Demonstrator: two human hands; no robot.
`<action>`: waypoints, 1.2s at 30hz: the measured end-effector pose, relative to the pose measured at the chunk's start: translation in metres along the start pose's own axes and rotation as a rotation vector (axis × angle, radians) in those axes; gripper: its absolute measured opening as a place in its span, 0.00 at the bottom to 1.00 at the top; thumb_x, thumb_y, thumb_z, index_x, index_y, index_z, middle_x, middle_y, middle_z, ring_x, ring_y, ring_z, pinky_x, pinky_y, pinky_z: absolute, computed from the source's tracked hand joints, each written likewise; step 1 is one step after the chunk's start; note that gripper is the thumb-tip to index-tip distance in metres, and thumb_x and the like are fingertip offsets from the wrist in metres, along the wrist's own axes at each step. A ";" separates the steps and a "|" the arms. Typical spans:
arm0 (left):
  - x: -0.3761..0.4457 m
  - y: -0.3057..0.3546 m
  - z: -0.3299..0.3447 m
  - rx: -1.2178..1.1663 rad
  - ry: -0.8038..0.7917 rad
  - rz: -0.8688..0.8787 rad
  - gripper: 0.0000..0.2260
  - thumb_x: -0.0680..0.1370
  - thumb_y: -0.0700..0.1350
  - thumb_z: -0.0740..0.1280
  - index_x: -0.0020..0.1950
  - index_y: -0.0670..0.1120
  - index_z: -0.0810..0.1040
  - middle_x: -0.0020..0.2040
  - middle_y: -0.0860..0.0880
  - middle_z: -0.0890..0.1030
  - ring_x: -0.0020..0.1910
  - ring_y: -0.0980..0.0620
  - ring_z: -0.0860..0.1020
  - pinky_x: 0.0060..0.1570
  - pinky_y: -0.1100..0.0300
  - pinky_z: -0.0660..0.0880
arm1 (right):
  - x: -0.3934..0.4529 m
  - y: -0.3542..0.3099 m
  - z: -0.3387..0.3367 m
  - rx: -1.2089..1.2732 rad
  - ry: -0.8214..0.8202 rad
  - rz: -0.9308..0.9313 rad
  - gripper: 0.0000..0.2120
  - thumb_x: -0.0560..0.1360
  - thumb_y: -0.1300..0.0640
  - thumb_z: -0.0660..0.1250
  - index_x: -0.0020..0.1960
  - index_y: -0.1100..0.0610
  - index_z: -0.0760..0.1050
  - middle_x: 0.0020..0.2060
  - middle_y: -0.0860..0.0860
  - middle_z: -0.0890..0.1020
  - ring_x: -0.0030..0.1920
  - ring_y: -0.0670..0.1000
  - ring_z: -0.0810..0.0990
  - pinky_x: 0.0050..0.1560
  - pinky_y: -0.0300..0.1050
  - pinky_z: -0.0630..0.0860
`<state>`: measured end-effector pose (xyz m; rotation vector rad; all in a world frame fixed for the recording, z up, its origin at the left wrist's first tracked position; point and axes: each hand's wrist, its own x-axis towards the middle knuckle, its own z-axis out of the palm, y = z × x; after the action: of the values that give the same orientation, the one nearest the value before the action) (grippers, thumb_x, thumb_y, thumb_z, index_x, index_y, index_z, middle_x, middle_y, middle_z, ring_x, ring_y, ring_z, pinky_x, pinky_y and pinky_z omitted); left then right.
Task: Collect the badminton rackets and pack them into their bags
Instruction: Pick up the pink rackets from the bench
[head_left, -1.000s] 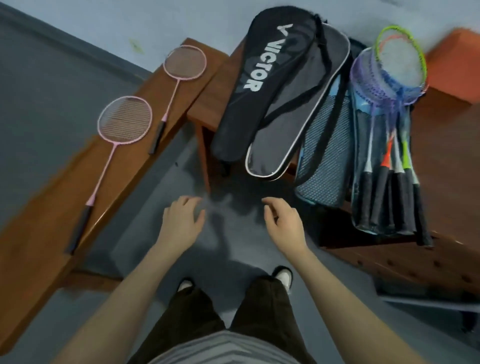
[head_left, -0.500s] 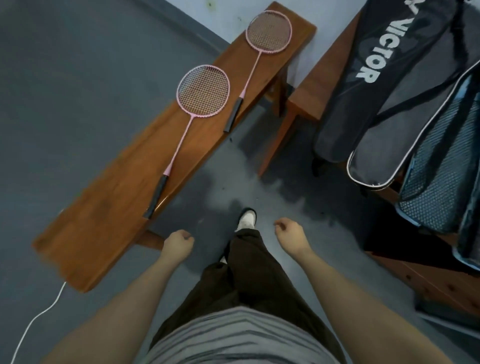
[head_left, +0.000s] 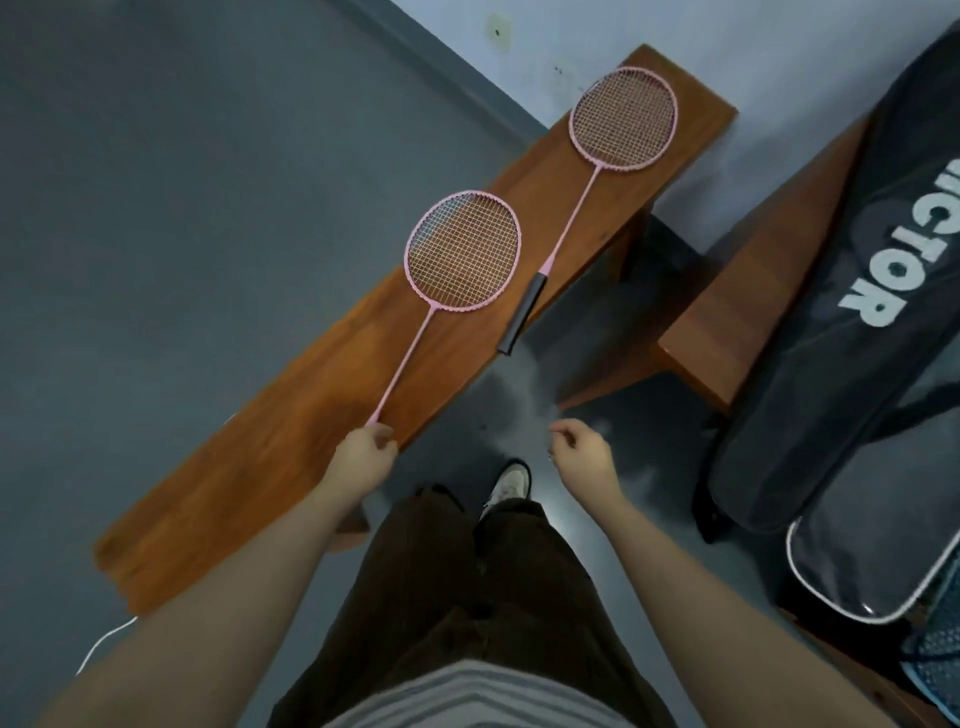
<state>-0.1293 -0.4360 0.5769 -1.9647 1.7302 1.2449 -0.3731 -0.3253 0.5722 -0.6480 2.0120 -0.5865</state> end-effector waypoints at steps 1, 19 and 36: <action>0.011 0.007 -0.005 0.018 0.007 0.028 0.16 0.78 0.45 0.61 0.65 0.44 0.72 0.61 0.43 0.75 0.55 0.46 0.76 0.56 0.54 0.74 | 0.010 -0.011 0.000 0.015 -0.004 -0.016 0.10 0.78 0.60 0.58 0.56 0.59 0.75 0.41 0.55 0.80 0.42 0.54 0.79 0.44 0.49 0.76; 0.223 0.022 0.038 0.094 0.088 0.344 0.24 0.78 0.44 0.64 0.72 0.51 0.61 0.59 0.44 0.72 0.53 0.49 0.74 0.57 0.52 0.74 | 0.199 -0.049 0.061 0.058 0.360 -0.063 0.20 0.78 0.53 0.61 0.69 0.53 0.65 0.51 0.50 0.74 0.47 0.44 0.74 0.47 0.40 0.73; 0.226 0.082 0.000 -0.243 0.211 0.471 0.18 0.77 0.37 0.64 0.67 0.45 0.73 0.45 0.47 0.76 0.39 0.58 0.73 0.41 0.78 0.69 | 0.258 -0.071 0.094 -0.161 0.366 0.154 0.34 0.74 0.47 0.68 0.73 0.50 0.54 0.62 0.54 0.74 0.58 0.58 0.77 0.54 0.57 0.76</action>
<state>-0.2182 -0.6149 0.4425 -1.9378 2.3469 1.4989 -0.3913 -0.5594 0.4131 -0.4990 2.4464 -0.4796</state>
